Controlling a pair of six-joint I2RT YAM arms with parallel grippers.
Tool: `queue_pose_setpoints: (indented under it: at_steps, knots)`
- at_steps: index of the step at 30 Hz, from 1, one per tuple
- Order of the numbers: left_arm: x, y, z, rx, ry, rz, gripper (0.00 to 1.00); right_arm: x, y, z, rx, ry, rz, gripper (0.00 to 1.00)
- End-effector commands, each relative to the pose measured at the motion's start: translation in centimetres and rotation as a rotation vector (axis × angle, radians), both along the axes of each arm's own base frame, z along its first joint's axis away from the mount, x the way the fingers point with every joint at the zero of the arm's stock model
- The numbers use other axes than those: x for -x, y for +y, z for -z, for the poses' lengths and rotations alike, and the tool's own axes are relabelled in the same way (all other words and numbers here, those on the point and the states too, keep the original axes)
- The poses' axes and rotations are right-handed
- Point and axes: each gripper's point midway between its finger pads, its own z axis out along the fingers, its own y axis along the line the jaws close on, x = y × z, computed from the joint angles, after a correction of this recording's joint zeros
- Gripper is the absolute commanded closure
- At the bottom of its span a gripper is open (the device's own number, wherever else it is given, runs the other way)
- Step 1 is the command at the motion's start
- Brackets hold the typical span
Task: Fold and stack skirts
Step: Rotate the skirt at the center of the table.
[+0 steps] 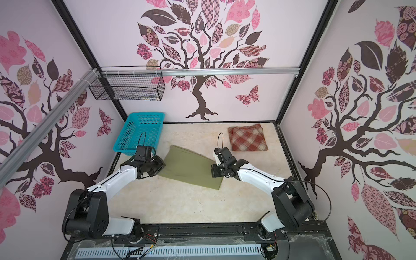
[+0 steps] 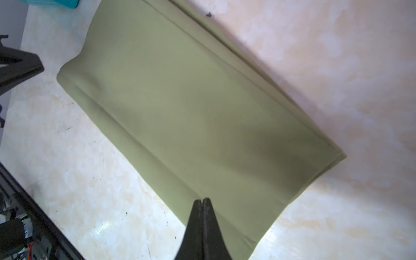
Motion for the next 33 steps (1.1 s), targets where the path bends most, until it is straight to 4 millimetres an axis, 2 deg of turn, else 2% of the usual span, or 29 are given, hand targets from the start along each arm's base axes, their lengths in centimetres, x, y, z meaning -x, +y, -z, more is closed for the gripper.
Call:
queue_pose_setpoints:
  at_steps: [1,8,12,17,21,25,33]
  knots:
    - [-0.9,-0.2,0.3,-0.016,-0.012,0.04,0.88,1.9,-0.3,1.3,-0.018,0.075,-0.004,0.97]
    - [-0.6,-0.4,2.6,-0.003,0.013,0.037,0.88,3.8,-1.6,4.7,0.012,0.14,0.012,0.97]
    - [0.4,-0.2,4.1,-0.007,0.051,0.034,0.88,4.7,-2.2,6.5,0.034,0.183,0.023,0.97]
    - [2.7,0.0,6.4,0.003,0.113,0.023,0.88,5.3,-2.8,8.3,0.081,0.224,0.022,0.98]
    - [4.5,0.2,7.7,-0.001,0.157,0.015,0.89,5.4,-2.9,8.7,0.099,0.232,0.007,0.98]
    - [6.4,0.5,8.1,-0.001,0.183,0.009,0.89,5.4,-2.4,8.8,0.103,0.243,-0.036,0.97]
    - [11.1,0.8,7.5,0.037,0.2,-0.038,0.89,4.8,-2.4,8.7,0.142,0.231,-0.069,0.96]
